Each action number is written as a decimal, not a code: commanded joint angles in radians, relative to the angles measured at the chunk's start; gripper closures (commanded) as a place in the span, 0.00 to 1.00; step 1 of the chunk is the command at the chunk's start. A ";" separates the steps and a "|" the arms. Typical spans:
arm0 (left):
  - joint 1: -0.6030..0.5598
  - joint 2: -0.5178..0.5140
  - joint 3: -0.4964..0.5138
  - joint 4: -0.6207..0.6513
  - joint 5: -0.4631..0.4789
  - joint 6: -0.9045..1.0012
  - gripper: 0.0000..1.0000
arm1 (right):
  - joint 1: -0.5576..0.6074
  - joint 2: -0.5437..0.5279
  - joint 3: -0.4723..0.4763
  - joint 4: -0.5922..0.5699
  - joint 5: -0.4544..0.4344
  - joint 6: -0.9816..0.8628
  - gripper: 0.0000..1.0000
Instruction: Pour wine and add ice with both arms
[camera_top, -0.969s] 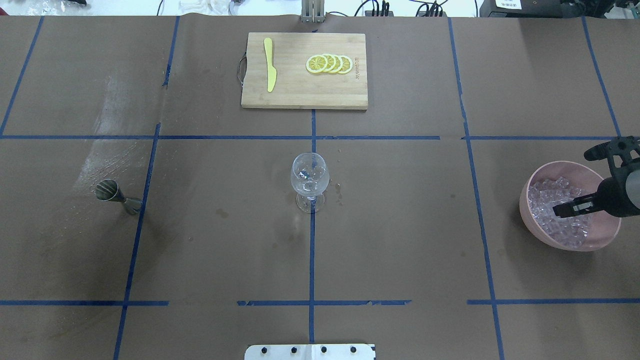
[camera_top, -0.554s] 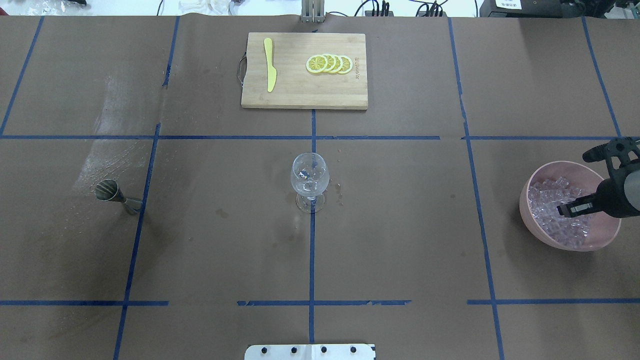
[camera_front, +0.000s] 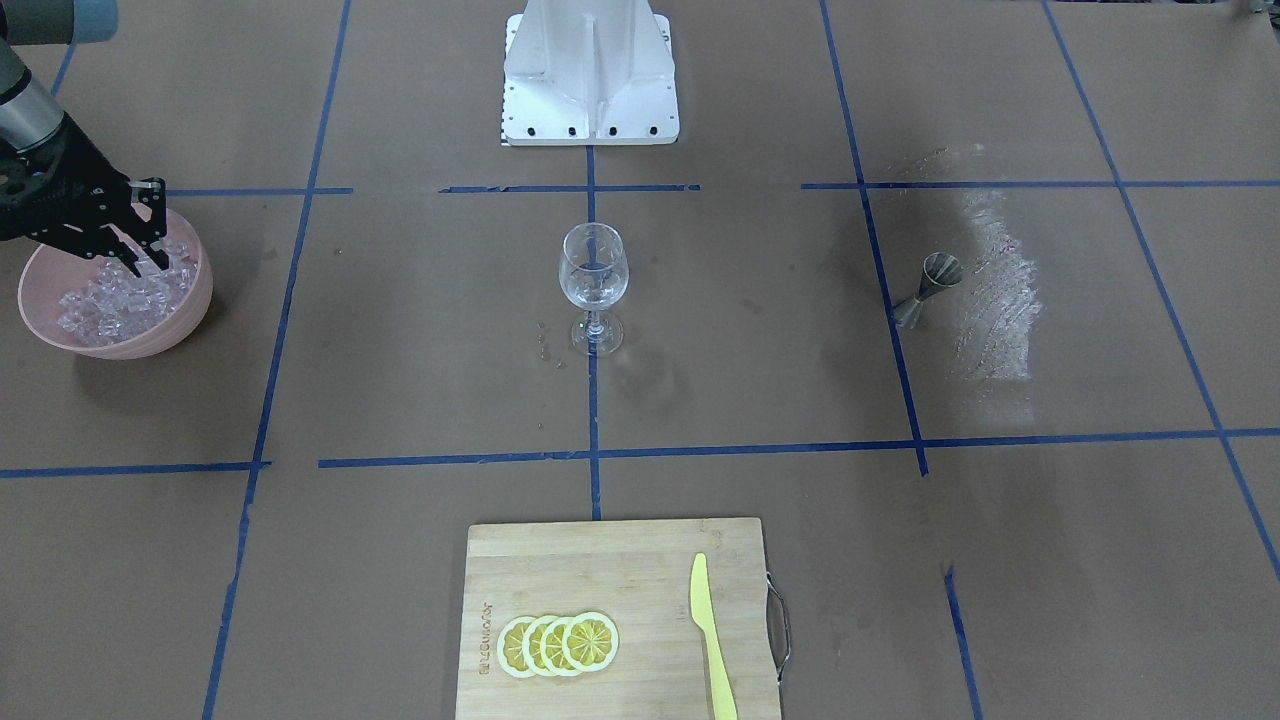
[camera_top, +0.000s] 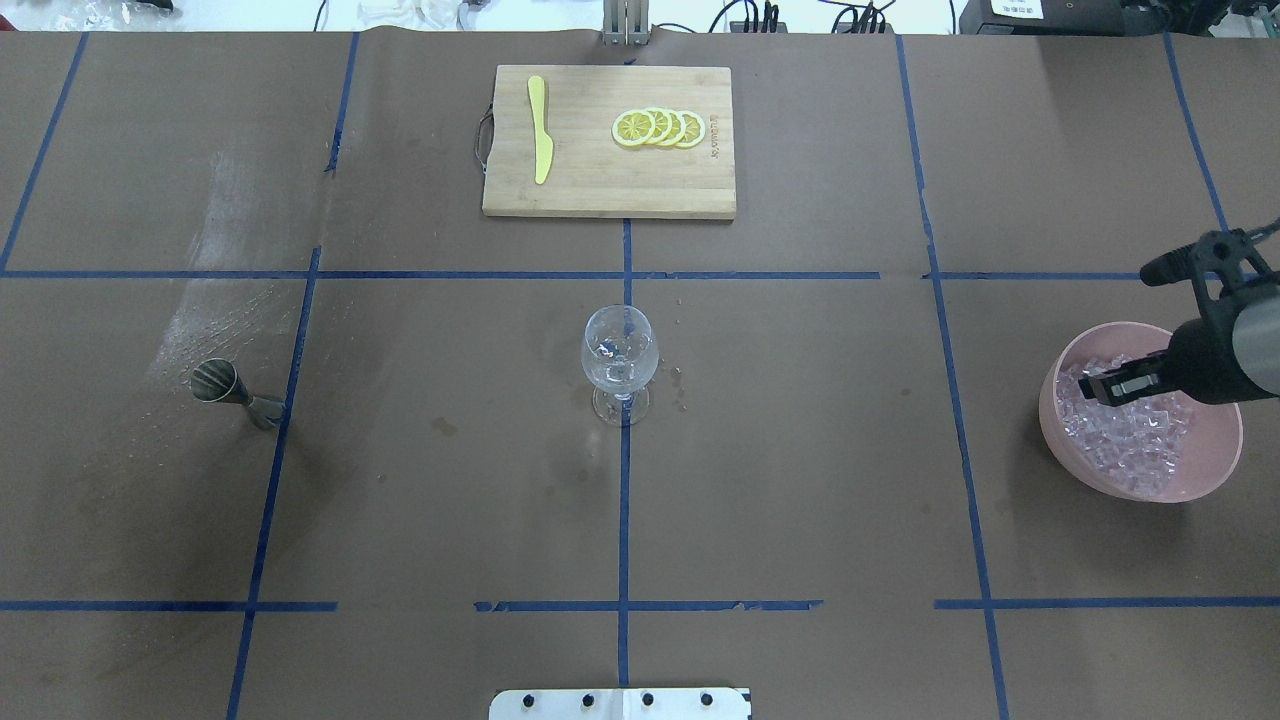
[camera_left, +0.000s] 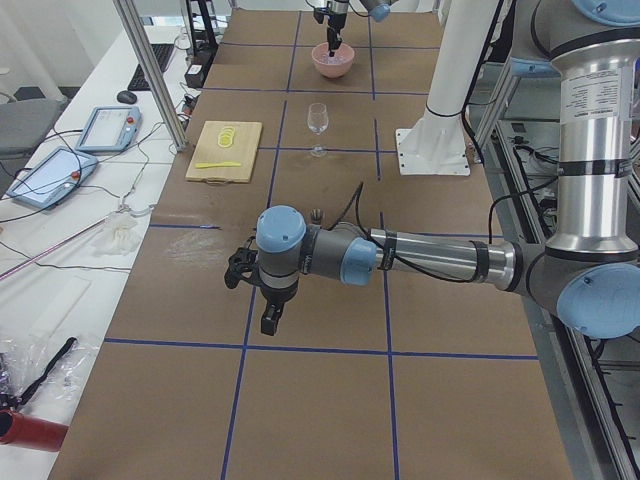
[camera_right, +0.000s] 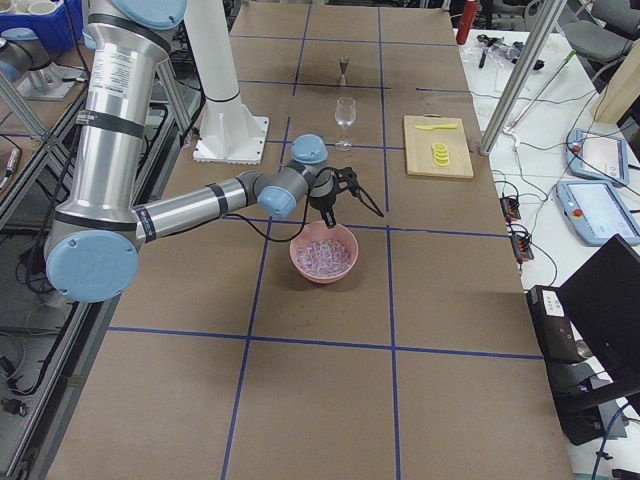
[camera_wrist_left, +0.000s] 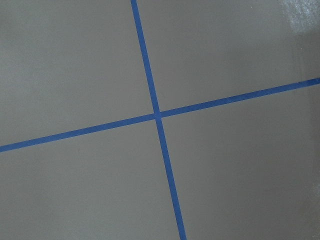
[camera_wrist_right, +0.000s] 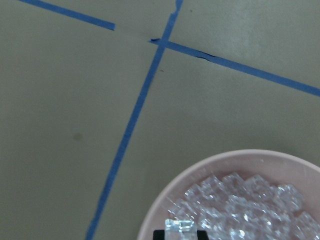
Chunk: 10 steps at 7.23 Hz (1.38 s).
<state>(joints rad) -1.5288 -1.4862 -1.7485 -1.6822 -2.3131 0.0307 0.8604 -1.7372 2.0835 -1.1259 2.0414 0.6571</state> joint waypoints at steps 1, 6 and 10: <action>-0.001 0.015 0.009 0.006 0.001 0.000 0.00 | -0.003 0.195 0.072 -0.196 0.017 0.086 1.00; -0.004 0.015 -0.008 0.003 0.001 0.000 0.00 | -0.271 0.839 0.026 -0.719 -0.197 0.461 1.00; -0.004 0.015 -0.008 0.001 0.001 0.000 0.00 | -0.343 1.051 -0.196 -0.721 -0.325 0.536 1.00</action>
<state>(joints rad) -1.5325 -1.4711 -1.7566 -1.6801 -2.3117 0.0307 0.5264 -0.7304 1.9421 -1.8459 1.7387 1.1888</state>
